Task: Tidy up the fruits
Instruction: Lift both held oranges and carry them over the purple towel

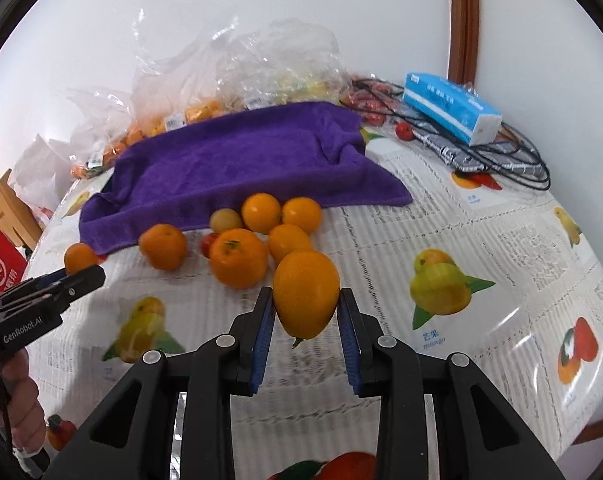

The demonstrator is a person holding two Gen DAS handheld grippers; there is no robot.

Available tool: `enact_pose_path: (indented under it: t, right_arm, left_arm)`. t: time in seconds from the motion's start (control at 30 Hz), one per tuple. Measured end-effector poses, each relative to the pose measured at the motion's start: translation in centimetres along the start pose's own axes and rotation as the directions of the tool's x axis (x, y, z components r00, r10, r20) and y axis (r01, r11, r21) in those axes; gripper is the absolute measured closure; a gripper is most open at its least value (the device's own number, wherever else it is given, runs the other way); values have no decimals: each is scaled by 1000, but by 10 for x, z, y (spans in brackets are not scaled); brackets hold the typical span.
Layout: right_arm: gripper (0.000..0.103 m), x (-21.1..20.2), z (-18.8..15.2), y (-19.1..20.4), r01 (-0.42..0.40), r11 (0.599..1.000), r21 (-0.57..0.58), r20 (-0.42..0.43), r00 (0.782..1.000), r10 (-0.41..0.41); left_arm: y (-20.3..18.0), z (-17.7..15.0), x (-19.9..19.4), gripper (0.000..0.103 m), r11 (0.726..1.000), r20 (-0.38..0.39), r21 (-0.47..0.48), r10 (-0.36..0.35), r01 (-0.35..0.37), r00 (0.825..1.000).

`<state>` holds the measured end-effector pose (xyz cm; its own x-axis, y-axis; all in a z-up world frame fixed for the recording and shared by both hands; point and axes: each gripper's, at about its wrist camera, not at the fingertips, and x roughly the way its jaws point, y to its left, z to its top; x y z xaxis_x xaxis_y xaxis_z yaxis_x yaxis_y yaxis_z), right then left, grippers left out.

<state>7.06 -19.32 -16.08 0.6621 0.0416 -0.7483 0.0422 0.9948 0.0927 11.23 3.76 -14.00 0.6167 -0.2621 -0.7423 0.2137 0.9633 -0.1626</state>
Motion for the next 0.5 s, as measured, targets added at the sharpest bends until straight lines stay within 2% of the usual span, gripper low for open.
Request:
enact_pose_path:
  t: [0.2,0.5]
  right_arm:
    - [71,-25,2,10,5,999,38,34,999,-6]
    - [71,-57,23,18,-15,999,48,113,994,9]
  left_arm:
    - [-1,4,-23,63,999,22,30,-22,21,1000]
    - [-5,14,-49,63,1000,67,16,13,-14,998]
